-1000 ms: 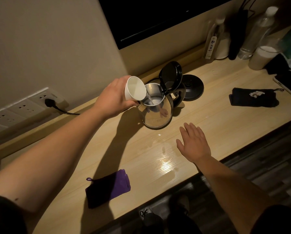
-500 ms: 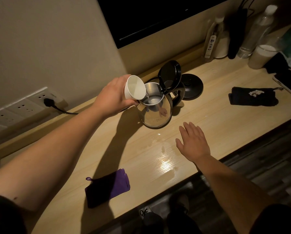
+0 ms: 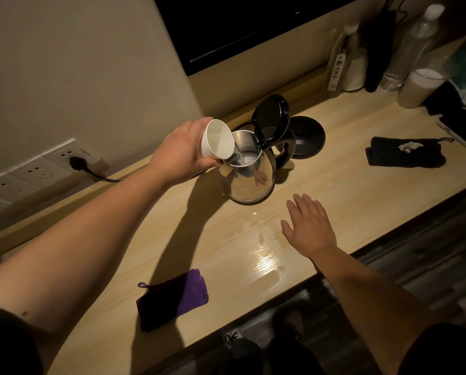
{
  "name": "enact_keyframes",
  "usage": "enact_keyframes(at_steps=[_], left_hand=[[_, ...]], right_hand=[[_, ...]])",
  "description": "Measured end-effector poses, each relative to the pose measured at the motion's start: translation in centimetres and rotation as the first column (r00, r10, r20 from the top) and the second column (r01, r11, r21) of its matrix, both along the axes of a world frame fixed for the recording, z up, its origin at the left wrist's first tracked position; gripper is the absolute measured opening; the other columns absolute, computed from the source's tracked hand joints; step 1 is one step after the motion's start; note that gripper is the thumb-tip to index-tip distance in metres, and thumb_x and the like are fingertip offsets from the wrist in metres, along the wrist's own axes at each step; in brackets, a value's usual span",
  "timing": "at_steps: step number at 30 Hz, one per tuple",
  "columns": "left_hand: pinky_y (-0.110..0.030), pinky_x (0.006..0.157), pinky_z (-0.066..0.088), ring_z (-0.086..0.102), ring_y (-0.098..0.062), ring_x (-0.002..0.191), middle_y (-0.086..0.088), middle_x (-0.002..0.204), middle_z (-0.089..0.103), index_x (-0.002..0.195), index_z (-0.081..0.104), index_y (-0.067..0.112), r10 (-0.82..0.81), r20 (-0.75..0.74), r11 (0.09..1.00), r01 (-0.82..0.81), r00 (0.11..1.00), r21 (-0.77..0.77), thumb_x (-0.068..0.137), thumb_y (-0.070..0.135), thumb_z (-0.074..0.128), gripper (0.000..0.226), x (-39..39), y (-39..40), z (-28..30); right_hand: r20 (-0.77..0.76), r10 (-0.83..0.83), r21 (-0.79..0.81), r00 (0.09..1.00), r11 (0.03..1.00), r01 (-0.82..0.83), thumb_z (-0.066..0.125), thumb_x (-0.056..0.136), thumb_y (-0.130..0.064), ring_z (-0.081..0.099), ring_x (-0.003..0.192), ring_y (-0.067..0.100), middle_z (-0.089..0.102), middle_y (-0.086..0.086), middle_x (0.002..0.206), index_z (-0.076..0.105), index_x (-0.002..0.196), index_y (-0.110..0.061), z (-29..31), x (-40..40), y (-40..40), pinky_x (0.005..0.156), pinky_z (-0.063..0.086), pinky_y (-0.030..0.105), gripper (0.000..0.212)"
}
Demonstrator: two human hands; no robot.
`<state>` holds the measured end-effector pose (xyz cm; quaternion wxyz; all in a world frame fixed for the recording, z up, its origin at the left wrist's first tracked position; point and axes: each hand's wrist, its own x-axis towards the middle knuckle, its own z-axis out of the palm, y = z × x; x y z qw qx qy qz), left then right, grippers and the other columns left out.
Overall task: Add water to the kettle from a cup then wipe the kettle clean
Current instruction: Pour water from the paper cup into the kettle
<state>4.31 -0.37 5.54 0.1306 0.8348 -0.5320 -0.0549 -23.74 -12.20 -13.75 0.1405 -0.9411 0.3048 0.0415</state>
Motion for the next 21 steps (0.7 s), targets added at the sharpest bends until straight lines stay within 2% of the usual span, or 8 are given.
enact_keyframes(at_steps=[12,21], left_hand=[[-0.045,0.096,0.041,0.047,-0.027,0.119,-0.004,0.134,0.051,0.142,0.034,0.026,-0.017,0.062,0.999,0.015,0.998,0.032,0.070,0.050,0.081,0.089,0.58,-0.37,-0.22],[-0.045,0.096,0.039,0.047,-0.027,0.120,-0.006,0.134,0.051,0.143,0.035,0.026,-0.025,0.080,0.999,0.022,0.996,0.037,0.071,0.047,0.082,0.088,0.29,-0.37,0.17]], right_hand=[[-0.011,0.002,-0.017,1.000,1.000,-0.002,0.013,0.094,-0.055,0.026,0.148,0.033,0.038,0.014,0.156,0.042,0.148,-0.011,-0.11,-0.02,-0.05,0.120,0.019,0.051,0.076],[-0.016,0.005,-0.024,1.000,1.000,-0.005,0.011,0.093,-0.056,0.024,0.149,0.032,0.036,0.013,0.158,0.040,0.149,-0.012,-0.05,0.01,-0.07,0.121,0.017,0.050,0.077]])
